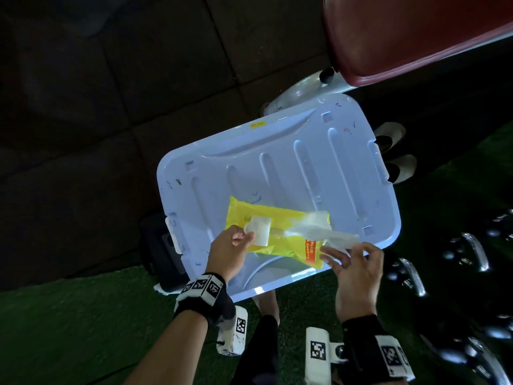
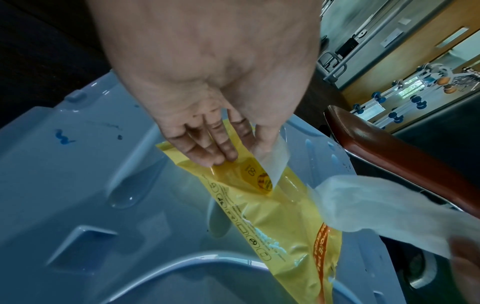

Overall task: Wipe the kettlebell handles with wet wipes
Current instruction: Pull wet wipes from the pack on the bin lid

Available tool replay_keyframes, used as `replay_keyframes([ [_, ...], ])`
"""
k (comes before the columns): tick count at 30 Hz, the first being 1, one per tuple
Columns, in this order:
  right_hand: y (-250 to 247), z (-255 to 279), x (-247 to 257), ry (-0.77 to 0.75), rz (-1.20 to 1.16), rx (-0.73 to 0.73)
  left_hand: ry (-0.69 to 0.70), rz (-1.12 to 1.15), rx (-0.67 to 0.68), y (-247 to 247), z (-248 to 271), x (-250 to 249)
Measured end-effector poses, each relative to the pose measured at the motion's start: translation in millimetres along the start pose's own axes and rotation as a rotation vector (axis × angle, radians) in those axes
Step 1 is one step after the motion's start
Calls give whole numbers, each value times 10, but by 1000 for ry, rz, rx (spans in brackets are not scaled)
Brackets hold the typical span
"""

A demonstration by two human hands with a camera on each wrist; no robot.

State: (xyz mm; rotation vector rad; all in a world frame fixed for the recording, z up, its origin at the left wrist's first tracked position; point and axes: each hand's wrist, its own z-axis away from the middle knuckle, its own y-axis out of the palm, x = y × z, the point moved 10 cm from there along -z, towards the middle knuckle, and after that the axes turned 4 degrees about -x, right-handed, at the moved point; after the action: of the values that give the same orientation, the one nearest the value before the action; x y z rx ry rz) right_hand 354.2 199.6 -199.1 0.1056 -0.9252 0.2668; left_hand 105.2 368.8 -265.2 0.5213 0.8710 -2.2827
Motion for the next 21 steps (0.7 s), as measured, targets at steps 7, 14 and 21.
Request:
replay_keyframes([
  [7,-74,-225,-394,96,237,-114,91,28,9,159,74,-156],
  [14,177,-413,-612,-240,987,68,479,-291,183,693,201,-516],
  [21,39,-451,-401,-447,940,19,543,-989,195,1084,277,-478],
])
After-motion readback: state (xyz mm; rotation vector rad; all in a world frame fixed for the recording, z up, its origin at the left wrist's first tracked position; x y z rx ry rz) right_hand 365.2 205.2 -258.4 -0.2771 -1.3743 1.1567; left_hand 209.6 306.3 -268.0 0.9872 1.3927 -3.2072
